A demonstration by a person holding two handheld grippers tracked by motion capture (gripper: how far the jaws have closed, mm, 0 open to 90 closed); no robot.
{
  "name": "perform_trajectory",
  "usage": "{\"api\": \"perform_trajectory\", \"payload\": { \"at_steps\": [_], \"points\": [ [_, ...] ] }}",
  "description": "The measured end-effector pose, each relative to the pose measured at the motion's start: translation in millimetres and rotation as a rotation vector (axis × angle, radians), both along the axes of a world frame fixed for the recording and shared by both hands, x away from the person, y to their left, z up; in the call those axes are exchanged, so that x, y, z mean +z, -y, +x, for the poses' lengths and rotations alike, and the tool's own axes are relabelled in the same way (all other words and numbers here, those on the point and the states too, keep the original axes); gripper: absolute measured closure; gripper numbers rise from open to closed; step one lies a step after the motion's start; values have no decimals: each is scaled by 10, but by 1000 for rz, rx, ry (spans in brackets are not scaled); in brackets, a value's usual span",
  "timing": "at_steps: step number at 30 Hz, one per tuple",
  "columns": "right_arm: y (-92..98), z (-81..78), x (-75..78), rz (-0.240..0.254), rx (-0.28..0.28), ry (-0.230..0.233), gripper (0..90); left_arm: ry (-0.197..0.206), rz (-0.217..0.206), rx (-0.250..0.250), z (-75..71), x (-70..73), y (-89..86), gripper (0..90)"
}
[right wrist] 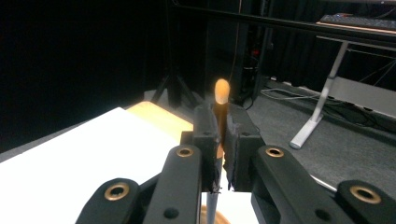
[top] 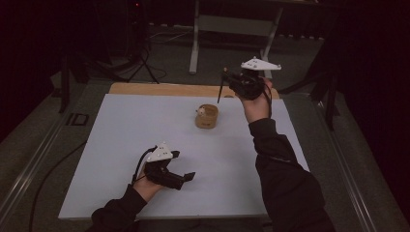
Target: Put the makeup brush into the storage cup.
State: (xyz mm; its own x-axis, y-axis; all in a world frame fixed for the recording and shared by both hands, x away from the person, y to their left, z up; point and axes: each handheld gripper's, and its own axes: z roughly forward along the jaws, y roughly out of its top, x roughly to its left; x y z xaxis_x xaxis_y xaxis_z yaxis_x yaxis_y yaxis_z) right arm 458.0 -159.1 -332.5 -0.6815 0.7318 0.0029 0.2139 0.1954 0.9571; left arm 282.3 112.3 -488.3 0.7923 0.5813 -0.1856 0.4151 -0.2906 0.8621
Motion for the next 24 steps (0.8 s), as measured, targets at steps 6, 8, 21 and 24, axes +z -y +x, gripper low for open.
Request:
{"api": "perform_trajectory", "payload": {
  "at_steps": [6, 8, 21, 24],
  "points": [
    [-52, 138, -178, 24, 17, -13, 841, -2, -9, 9, -5, 7, -13, 33],
    [-69, 174, -247, 19, 20, -16, 841, -1, -11, 7, -6, 10, -17, 33],
    [-191, 357, -643, -11, -16, -101, 839, -2, -9, 1, -12, 3, -20, 32],
    [-195, 375, -719, -1, -22, -122, 838, -1, -8, 1, -15, 5, -18, 32]
  ]
}}
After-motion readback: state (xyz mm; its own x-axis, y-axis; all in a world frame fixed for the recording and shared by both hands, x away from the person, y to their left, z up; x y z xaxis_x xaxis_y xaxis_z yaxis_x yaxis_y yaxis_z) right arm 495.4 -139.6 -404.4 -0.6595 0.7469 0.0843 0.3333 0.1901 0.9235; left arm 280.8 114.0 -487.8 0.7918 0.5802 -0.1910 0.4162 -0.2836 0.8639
